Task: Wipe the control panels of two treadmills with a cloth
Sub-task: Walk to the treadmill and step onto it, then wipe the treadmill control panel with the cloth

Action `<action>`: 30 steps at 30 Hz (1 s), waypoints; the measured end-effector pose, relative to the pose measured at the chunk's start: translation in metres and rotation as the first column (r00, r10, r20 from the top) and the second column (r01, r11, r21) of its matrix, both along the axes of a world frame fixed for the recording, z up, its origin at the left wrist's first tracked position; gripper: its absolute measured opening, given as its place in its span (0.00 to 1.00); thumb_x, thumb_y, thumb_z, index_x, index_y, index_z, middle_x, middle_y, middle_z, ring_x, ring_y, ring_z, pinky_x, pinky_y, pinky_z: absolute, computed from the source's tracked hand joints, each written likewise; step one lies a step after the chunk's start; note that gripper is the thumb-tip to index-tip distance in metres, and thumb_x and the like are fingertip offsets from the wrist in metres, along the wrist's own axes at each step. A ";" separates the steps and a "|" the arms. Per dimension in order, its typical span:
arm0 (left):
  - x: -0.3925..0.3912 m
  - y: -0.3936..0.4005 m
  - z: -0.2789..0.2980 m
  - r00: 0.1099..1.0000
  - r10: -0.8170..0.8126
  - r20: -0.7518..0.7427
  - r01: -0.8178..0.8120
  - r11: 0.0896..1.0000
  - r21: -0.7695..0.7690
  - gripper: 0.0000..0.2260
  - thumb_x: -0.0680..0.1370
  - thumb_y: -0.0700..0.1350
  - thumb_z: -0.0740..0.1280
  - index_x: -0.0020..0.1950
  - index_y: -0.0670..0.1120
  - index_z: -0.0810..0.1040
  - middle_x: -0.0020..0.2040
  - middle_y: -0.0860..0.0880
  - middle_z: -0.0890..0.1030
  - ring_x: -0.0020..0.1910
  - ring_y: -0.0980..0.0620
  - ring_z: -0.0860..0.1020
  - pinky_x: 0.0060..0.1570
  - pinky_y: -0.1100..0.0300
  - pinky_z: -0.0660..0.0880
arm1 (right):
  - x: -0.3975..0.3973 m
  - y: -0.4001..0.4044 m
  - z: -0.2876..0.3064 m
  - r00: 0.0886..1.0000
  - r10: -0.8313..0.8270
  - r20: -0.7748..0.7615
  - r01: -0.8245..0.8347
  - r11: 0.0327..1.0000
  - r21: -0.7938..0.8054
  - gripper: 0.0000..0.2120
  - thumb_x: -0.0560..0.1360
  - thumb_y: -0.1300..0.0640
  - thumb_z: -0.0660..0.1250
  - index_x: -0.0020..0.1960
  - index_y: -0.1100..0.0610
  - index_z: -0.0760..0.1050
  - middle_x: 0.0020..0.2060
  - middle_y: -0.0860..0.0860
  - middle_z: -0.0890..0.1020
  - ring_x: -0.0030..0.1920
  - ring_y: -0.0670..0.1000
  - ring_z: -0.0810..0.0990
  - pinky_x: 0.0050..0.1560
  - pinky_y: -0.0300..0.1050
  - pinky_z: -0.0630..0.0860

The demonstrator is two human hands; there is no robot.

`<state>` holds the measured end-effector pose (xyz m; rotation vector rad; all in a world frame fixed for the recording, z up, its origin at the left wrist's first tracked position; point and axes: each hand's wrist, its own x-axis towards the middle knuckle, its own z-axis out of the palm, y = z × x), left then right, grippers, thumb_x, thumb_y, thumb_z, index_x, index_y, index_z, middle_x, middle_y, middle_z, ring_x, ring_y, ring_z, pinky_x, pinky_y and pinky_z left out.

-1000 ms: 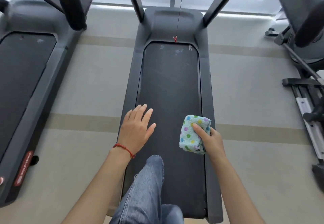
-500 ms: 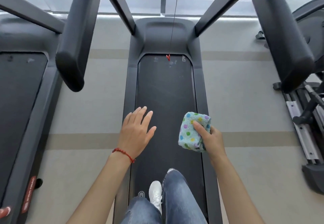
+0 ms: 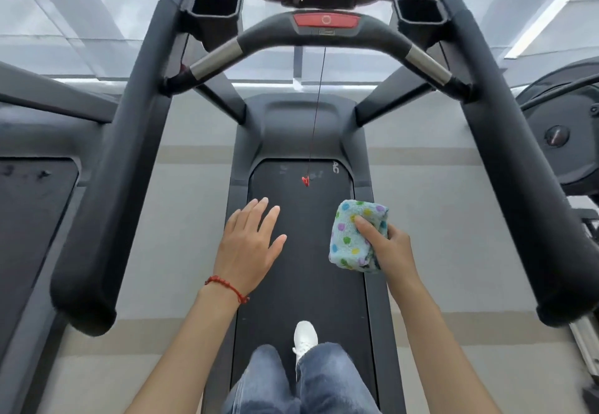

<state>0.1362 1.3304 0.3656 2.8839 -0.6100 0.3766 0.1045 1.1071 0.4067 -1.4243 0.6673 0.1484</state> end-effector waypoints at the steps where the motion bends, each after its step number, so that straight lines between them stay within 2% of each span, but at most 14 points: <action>1: 0.017 -0.002 0.004 1.000 -0.003 0.011 0.003 1.000 -0.006 0.22 0.76 0.52 0.56 0.60 0.39 0.78 0.58 0.39 0.79 0.57 0.39 0.78 0.53 0.45 0.75 | 0.017 -0.001 0.005 1.000 0.000 0.009 0.000 1.000 -0.003 0.06 0.71 0.55 0.71 0.46 0.56 0.78 0.43 0.51 0.84 0.43 0.49 0.84 0.36 0.38 0.81; 8: 0.134 -0.006 0.029 0.990 -0.045 0.132 0.053 0.997 -0.056 0.21 0.76 0.51 0.58 0.61 0.39 0.78 0.60 0.39 0.78 0.60 0.42 0.74 0.56 0.46 0.74 | 0.123 0.003 0.029 0.996 -0.020 0.087 0.020 1.000 -0.003 0.07 0.71 0.56 0.71 0.47 0.57 0.78 0.44 0.51 0.84 0.42 0.49 0.84 0.36 0.38 0.80; 14: 0.238 -0.003 0.052 0.970 -0.121 0.213 0.138 0.988 -0.067 0.21 0.77 0.51 0.59 0.62 0.39 0.77 0.61 0.39 0.77 0.61 0.41 0.74 0.57 0.45 0.74 | 0.212 0.013 0.049 0.980 -0.115 0.160 0.114 0.993 0.016 0.05 0.71 0.56 0.70 0.46 0.56 0.79 0.44 0.52 0.84 0.44 0.50 0.84 0.39 0.41 0.81; 18: 0.297 0.003 0.068 0.963 -0.134 0.234 0.159 0.983 -0.089 0.21 0.77 0.51 0.59 0.62 0.38 0.76 0.62 0.38 0.76 0.62 0.40 0.73 0.59 0.44 0.73 | 0.267 0.018 0.066 0.972 -0.129 0.195 0.128 0.992 0.018 0.09 0.71 0.56 0.70 0.50 0.58 0.78 0.47 0.53 0.84 0.46 0.52 0.84 0.42 0.43 0.82; 22: 0.346 0.002 0.083 0.955 -0.133 0.265 0.164 0.981 -0.101 0.21 0.78 0.51 0.59 0.62 0.38 0.76 0.62 0.38 0.76 0.62 0.41 0.71 0.60 0.44 0.72 | 0.313 0.017 0.083 0.962 -0.129 0.242 0.126 0.992 0.030 0.07 0.71 0.56 0.70 0.48 0.56 0.79 0.45 0.52 0.84 0.45 0.51 0.84 0.41 0.42 0.82; 27: 0.405 -0.012 0.095 0.948 -0.111 0.300 0.149 0.983 -0.107 0.21 0.78 0.51 0.59 0.62 0.38 0.76 0.61 0.38 0.76 0.62 0.43 0.69 0.62 0.46 0.68 | 0.373 0.002 0.102 0.951 -0.103 0.293 0.094 0.995 0.043 0.16 0.64 0.50 0.71 0.47 0.59 0.79 0.44 0.53 0.84 0.45 0.53 0.84 0.40 0.43 0.81; 30: 0.443 -0.026 0.099 0.946 -0.091 0.312 0.134 0.984 -0.118 0.21 0.78 0.51 0.59 0.63 0.38 0.76 0.63 0.38 0.75 0.63 0.41 0.71 0.62 0.45 0.69 | 0.412 -0.014 0.110 0.949 -0.072 0.306 0.058 0.997 0.055 0.17 0.62 0.49 0.71 0.46 0.59 0.79 0.43 0.53 0.85 0.45 0.53 0.84 0.43 0.47 0.82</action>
